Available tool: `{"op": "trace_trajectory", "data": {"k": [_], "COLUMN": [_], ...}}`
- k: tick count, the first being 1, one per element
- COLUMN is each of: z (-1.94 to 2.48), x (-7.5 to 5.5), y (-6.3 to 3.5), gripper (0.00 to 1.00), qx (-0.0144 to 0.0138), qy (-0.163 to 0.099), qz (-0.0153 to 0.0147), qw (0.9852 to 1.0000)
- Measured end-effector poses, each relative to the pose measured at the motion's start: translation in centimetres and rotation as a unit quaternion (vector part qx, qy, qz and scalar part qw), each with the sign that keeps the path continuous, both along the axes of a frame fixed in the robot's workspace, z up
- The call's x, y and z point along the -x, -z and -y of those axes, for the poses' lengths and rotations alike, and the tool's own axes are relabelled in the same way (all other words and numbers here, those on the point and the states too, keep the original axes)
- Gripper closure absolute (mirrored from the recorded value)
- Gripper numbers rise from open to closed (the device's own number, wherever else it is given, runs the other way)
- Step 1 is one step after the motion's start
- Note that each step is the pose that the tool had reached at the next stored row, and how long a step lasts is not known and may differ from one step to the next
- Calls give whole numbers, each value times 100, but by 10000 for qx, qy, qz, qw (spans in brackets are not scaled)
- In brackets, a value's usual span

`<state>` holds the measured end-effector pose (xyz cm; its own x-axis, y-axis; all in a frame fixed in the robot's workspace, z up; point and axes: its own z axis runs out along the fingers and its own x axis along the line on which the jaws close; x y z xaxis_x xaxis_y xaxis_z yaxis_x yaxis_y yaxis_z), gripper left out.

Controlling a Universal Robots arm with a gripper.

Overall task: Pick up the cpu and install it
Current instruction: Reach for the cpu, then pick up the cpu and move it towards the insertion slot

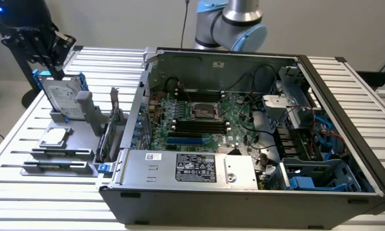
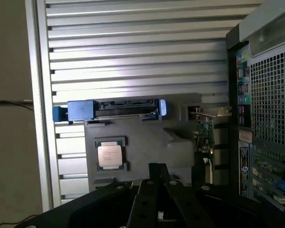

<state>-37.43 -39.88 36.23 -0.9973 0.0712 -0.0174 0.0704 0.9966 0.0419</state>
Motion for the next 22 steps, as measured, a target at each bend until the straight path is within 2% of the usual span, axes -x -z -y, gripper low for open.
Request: {"op": "trace_trajectory", "data": {"k": [12,22], "z": [-2,-2], "x": [545,562], "y": [124,126], "gripper": [89,89], "qx": [14,14], "qy": [0,-1], "qz": [-27,-32], "qw": [10000,10000]}}
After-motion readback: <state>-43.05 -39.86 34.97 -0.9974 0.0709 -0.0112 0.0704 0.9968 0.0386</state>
